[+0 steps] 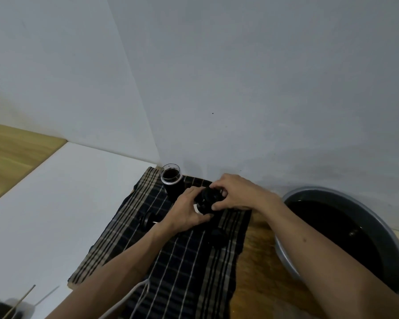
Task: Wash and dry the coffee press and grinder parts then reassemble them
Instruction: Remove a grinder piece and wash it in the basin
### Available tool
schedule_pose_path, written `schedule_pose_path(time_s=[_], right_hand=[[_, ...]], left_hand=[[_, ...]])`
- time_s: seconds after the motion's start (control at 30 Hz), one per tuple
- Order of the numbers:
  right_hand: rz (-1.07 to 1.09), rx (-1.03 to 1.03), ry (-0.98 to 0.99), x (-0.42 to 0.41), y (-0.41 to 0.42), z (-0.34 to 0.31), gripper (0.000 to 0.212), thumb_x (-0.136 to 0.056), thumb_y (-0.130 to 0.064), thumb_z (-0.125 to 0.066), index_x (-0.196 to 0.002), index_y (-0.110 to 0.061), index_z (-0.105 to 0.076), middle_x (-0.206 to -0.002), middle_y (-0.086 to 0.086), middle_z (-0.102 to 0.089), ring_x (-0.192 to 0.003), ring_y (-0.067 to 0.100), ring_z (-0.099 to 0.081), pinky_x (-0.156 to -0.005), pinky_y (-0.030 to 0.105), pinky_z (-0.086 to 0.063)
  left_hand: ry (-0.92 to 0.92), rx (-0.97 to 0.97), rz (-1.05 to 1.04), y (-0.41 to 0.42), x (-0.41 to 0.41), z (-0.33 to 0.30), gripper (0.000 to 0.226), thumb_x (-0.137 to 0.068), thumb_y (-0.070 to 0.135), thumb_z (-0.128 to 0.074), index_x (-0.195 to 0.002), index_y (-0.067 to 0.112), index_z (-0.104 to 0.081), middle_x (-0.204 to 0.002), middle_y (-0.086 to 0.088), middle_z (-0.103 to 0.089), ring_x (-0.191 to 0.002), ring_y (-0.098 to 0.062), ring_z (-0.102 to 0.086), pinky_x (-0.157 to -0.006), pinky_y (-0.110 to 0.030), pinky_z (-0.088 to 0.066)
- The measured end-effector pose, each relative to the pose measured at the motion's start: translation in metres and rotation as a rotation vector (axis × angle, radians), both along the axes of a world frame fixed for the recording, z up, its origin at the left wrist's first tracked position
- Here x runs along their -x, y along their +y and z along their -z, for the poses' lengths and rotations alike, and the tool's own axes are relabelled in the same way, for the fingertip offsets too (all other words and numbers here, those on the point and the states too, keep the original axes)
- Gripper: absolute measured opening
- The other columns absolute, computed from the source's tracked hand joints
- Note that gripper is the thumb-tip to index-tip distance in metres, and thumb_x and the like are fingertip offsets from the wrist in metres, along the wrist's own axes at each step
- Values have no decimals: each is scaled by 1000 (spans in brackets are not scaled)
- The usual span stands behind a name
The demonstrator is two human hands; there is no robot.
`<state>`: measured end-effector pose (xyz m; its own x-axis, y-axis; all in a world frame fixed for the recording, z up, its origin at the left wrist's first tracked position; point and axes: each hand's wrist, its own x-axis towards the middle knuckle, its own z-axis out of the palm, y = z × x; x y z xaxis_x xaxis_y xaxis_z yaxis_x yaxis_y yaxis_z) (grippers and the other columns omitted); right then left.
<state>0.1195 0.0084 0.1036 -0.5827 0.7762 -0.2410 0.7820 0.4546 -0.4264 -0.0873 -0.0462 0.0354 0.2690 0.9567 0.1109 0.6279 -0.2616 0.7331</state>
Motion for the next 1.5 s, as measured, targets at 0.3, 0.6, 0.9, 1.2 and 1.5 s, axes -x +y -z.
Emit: schedule_pose_path(time_s=[0.3,0.6,0.9,1.2,1.5], right_hand=[[-43,101,-85,25,-5,2,61,-55,-65,-70,-106,-31,-71,-89,-15,-64,-81,7,-63,-80,43,-59],[-82,120,-67,27,-12,1,61,-69,-49,-82,-124,-29,-64,-98,-18,-60,-91,6,-61,-86,36,-57],[-13,143,21,4,-6,-9,61,-73,-53,-84,-125,-28,-66,-110,-11,-66,-97,9,-65,-91,38,-58],[35,85,97,-34,-3,-29,50,-80,-52,-81,-126,-37,-67,-107,-10,-63,-90,5,-60,-86,32,-55],[231,66,40,-132,-30,-49,42,-79,-40,-82,-119,-33,-70,-109,-7,-68,-86,4,-64,-89,34,-55]], left_hand=[[81,182,-75,-45,14,32,71,-66,34,-88,-126,17,-53,-117,5,-60,-103,-11,-59,-88,-30,-52],[267,366,-138,-61,14,83,89,-69,31,-91,-140,8,-41,-139,-7,-49,-126,-24,-52,-101,-29,-44],[570,-67,27,-76,36,71,85,-65,65,-72,-125,7,-55,-112,-5,-59,-98,-24,-64,-88,-35,-56],[45,3,-14,-31,-27,5,90,-81,65,-72,-150,19,-37,-130,9,-46,-109,-6,-53,-92,-22,-49],[-175,-76,205,10,-142,-4,42,-92,27,-77,-128,10,-65,-111,2,-70,-98,-9,-63,-80,-16,-46]])
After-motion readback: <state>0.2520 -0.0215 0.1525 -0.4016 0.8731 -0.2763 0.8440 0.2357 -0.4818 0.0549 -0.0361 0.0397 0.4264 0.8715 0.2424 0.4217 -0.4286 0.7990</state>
